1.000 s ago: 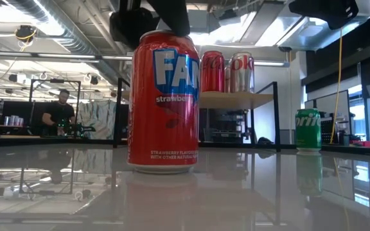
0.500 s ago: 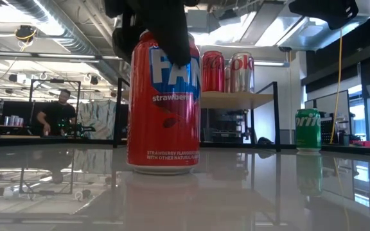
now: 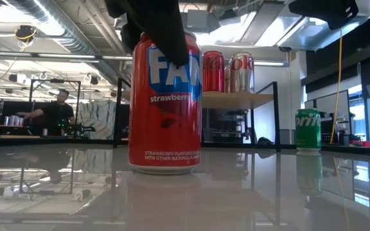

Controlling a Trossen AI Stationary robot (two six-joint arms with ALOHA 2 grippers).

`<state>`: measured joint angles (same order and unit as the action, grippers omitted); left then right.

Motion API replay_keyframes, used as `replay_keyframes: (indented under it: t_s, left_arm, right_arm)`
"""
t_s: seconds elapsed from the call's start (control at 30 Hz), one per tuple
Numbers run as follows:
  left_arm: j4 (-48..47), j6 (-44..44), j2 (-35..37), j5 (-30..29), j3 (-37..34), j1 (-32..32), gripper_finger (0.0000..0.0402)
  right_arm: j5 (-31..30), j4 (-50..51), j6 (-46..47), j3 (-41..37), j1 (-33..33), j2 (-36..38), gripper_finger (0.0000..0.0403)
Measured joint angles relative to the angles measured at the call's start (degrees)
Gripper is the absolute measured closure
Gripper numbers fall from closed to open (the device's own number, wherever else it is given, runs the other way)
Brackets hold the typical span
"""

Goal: Place canned beverage on shelf
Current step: Put the right red soda can on the shelf

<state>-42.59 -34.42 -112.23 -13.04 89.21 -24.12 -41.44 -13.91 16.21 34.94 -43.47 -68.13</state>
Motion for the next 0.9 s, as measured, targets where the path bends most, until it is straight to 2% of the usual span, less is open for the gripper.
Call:
replay_keyframes:
  t_s: [0.27,0.63,0.9]
  left_arm:
    - [-1.8,5.1,1.8,1.2,0.0,0.6,0.0113]
    - [-8.3,7.1,15.3,0.2,0.0,4.7,0.0115]
    - [-9.6,12.5,24.1,0.0,0.0,10.4,0.0115]
  right_arm:
    - [0.0,0.0,0.0,0.0,0.0,0.0,0.0022]
    - [-1.5,-2.9,-6.0,0.0,0.0,0.1,0.0022]
    - [-1.7,5.1,-7.2,5.0,0.0,0.9,0.0022]
